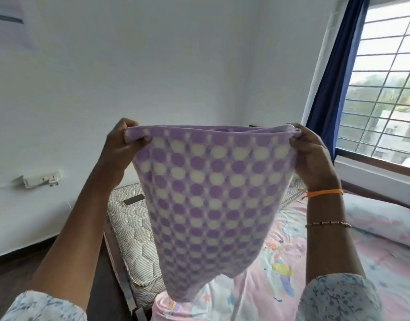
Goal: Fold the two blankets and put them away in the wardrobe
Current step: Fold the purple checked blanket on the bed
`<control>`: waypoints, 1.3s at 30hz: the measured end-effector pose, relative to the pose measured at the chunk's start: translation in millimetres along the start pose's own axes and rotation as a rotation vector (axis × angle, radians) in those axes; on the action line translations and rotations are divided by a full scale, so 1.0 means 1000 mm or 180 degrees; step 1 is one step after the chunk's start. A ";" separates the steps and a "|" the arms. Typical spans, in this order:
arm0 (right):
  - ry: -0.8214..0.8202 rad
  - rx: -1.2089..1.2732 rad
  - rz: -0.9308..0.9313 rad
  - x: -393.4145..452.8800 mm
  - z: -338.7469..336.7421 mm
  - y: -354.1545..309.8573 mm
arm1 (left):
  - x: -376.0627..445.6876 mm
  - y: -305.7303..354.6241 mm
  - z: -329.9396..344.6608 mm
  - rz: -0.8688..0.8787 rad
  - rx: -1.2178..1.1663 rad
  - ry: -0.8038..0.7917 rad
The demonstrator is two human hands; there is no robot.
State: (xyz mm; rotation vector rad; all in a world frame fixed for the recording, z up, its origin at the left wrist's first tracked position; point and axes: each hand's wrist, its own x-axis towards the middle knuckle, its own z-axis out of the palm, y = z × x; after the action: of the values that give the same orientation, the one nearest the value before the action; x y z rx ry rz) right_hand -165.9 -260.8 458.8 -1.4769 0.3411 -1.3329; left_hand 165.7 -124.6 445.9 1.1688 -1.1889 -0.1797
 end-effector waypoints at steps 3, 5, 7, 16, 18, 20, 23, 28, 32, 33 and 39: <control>0.1210 -0.1898 0.0228 0.017 0.010 0.018 | 0.002 -0.010 0.022 -0.0630 0.0452 0.0631; 0.1610 -0.3013 0.0367 0.013 0.026 0.028 | -0.001 -0.007 0.042 -0.0657 0.1541 0.0891; 0.1375 -0.3320 0.0271 0.001 0.049 0.033 | -0.010 0.005 0.064 -0.0535 0.2091 0.0834; -0.0247 -0.3169 -0.0257 -0.017 0.112 0.041 | -0.033 0.039 0.124 0.0208 0.1320 -0.0122; -0.0042 -0.3140 -0.0332 -0.017 0.109 0.040 | -0.040 0.033 0.117 0.0070 0.0755 -0.0405; 0.0069 -0.3189 -0.0454 -0.017 0.111 0.038 | -0.055 0.024 0.111 0.0042 0.0244 -0.0525; 0.0007 -0.3281 -0.0444 -0.020 0.123 0.040 | -0.086 0.006 0.107 0.0261 0.0217 -0.0379; -0.0041 -0.3368 -0.0513 -0.022 0.131 0.037 | -0.145 -0.054 0.086 -0.0878 0.0348 -0.0435; 0.0080 -0.3166 -0.0630 -0.018 0.138 0.020 | -0.186 -0.097 0.068 -0.1767 0.0858 -0.1017; 0.0164 -0.3080 -0.0717 -0.017 0.142 0.015 | -0.193 -0.104 0.069 -0.1868 0.0826 -0.0977; 0.0003 -0.2117 -0.0970 -0.029 0.176 0.023 | -0.198 -0.084 0.107 -0.2299 -0.0363 -0.0693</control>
State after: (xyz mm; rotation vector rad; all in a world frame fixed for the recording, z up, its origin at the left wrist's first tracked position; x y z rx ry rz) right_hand -17.0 -159.6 458.6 -2.1451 0.6199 -1.5412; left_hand 32.8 -98.6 247.2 1.4611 -0.8777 -0.9266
